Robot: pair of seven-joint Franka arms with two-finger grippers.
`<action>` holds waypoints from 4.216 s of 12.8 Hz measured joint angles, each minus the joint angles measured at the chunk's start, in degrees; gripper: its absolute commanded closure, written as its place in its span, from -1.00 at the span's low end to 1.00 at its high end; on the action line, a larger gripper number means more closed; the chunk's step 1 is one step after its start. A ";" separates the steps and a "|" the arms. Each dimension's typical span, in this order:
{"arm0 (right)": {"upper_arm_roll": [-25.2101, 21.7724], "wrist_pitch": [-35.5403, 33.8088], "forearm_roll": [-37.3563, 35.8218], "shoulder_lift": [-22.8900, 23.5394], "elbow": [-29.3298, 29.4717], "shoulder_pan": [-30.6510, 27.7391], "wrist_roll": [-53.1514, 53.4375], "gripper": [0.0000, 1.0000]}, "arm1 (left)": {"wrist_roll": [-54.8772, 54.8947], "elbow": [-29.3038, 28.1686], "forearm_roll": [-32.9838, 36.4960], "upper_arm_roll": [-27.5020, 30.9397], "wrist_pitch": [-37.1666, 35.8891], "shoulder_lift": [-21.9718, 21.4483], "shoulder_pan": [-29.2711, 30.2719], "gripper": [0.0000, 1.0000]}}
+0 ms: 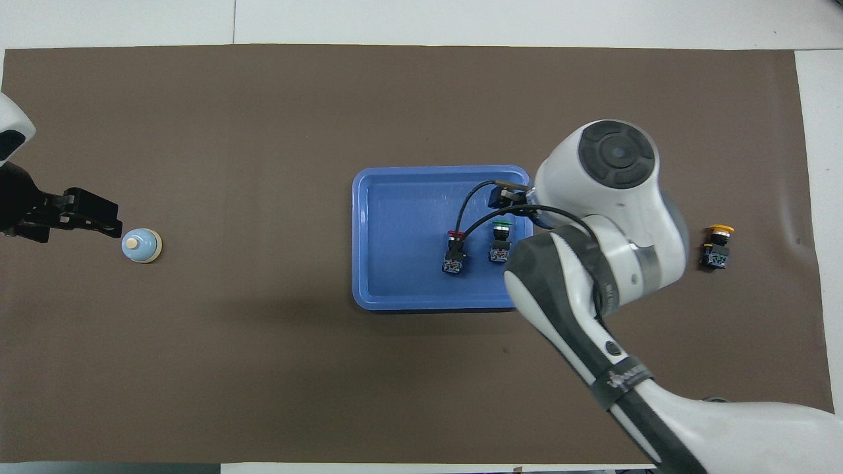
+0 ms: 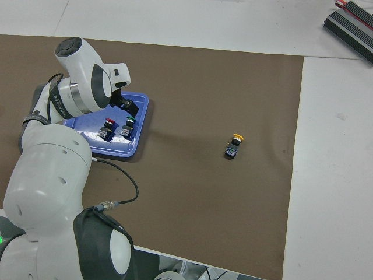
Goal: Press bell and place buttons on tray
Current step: 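Place the red button in the tray beside the green one, then grasp the yellow-capped button with the right gripper, then place the yellow button in the tray beside the red one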
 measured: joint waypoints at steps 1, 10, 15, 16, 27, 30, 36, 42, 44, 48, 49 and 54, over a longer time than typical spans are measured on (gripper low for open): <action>-0.04 -0.86 0.00 -0.58 0.00 -3.85 -5.33 -1.00 | 0.00 0.00 0.00 0.00 0.00 0.00 0.00 -1.00; -0.38 9.99 0.00 -1.39 -11.33 -32.22 -43.38 -1.00 | 0.00 0.00 0.00 0.00 0.00 0.00 0.00 -1.00; 0.37 20.25 0.00 -2.92 -20.88 -33.90 -43.01 -1.00 | 0.00 0.00 0.00 0.00 0.00 0.00 0.00 -1.00; 0.45 20.61 0.00 -3.12 -21.57 -33.68 -42.87 -1.00 | 0.00 0.00 0.00 0.00 0.00 0.00 0.00 -1.00; 0.98 19.24 0.00 -4.14 -23.58 -32.51 -43.40 1.00 | 0.00 0.00 0.00 0.00 0.00 0.00 0.00 -1.00; 1.10 10.09 0.01 -4.27 -16.01 -26.01 -40.21 1.00 | 0.00 0.00 0.00 0.00 0.00 0.00 0.00 -1.00; 1.60 0.78 0.04 -1.35 -1.61 -2.57 -13.05 1.00 | 0.00 0.00 0.00 0.00 0.00 0.00 0.00 -1.00; 1.49 -7.12 0.03 13.46 18.75 16.56 9.09 1.00 | 0.00 0.00 0.00 0.00 0.00 0.00 0.00 -1.00; 1.46 -5.67 0.02 17.22 21.40 18.73 10.89 1.00 | 0.00 0.00 0.00 0.00 0.00 0.00 0.00 -1.00; 1.34 2.02 0.02 19.07 17.49 18.84 10.89 1.00 | 0.00 0.00 0.00 0.00 0.00 0.00 0.00 -1.00; 1.35 4.50 0.02 18.98 15.61 18.89 10.89 1.00 | 0.00 0.00 0.00 0.00 0.00 0.00 0.00 -1.00; 1.42 10.73 0.02 17.53 9.77 19.90 10.85 -0.23 | 0.00 0.00 0.00 0.00 0.00 0.00 0.00 -1.00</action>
